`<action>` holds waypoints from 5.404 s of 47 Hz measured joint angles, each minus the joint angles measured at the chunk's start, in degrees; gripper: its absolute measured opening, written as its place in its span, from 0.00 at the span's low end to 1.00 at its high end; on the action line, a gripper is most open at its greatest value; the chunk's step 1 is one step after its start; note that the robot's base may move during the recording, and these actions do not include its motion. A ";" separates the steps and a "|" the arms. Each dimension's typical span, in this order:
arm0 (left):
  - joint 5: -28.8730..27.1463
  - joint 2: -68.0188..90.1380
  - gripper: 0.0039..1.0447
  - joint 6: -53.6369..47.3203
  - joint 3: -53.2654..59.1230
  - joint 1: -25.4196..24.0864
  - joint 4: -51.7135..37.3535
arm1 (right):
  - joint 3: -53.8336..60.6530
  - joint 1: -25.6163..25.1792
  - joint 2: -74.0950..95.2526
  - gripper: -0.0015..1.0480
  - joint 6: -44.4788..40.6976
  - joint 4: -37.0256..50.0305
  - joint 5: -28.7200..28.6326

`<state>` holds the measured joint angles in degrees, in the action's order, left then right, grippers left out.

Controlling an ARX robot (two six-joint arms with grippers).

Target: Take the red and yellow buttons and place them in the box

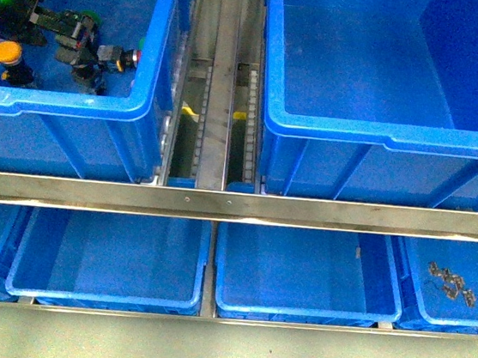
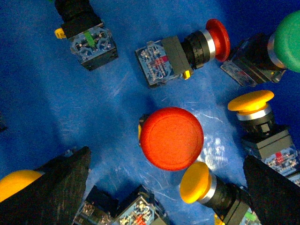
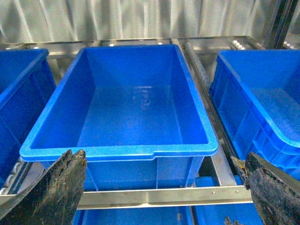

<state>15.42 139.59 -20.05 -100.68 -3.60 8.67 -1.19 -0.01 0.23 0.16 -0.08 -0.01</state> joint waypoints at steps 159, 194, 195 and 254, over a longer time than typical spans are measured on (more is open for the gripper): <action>2.54 -25.11 0.32 73.16 20.79 37.29 -16.31 | 0.00 0.00 0.00 0.94 0.00 0.00 0.00; -2.03 -26.47 0.32 70.69 20.90 37.68 -14.05 | -20.83 14.16 81.20 0.94 -15.39 48.72 9.22; -2.12 -26.56 0.32 70.69 20.90 37.66 -13.94 | -21.46 14.49 82.71 0.94 -15.47 49.64 8.61; -2.84 -26.64 0.32 70.49 17.97 37.81 -12.39 | -35.08 24.02 102.66 0.65 -29.64 63.01 7.72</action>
<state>12.58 112.95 50.43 -82.72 34.22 -3.73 -36.27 24.01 102.89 -29.47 62.94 7.70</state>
